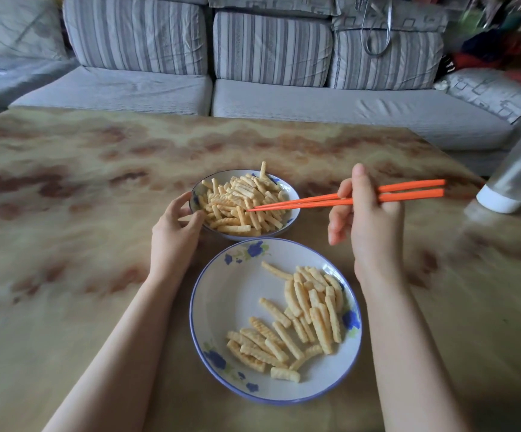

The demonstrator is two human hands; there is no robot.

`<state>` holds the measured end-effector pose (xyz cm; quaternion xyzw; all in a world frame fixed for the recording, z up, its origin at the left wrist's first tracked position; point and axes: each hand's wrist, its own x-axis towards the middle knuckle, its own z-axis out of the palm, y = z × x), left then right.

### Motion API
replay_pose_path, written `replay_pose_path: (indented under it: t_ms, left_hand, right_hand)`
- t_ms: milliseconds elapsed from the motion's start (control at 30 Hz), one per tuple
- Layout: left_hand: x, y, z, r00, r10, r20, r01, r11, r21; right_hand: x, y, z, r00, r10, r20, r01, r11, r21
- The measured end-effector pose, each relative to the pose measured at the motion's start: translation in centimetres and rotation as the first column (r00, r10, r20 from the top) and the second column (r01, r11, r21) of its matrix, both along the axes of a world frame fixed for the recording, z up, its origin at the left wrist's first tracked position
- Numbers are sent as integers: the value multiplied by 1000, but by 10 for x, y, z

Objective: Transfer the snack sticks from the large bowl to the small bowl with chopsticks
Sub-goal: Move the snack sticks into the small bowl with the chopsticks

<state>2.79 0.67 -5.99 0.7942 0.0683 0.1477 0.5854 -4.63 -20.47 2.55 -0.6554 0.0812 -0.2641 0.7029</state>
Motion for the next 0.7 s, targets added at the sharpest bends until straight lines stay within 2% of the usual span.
replay_pose_path:
  t_ms: [367,533,700]
  left_hand:
    - [0,0,2,1000,11,6,-11,999,43]
    - [-1,0,2,1000,6,10,-6,999,51]
    - [-1,-1,3,1000,5,17,-6,998,56]
  right_hand:
    - [-15,-28,18,995,102,5,-101,991,-89]
    - [-31,-46,27,970,215,-116,-237,942,-237]
    - [-37,-50,27,939,272,-212,-325,902,-284]
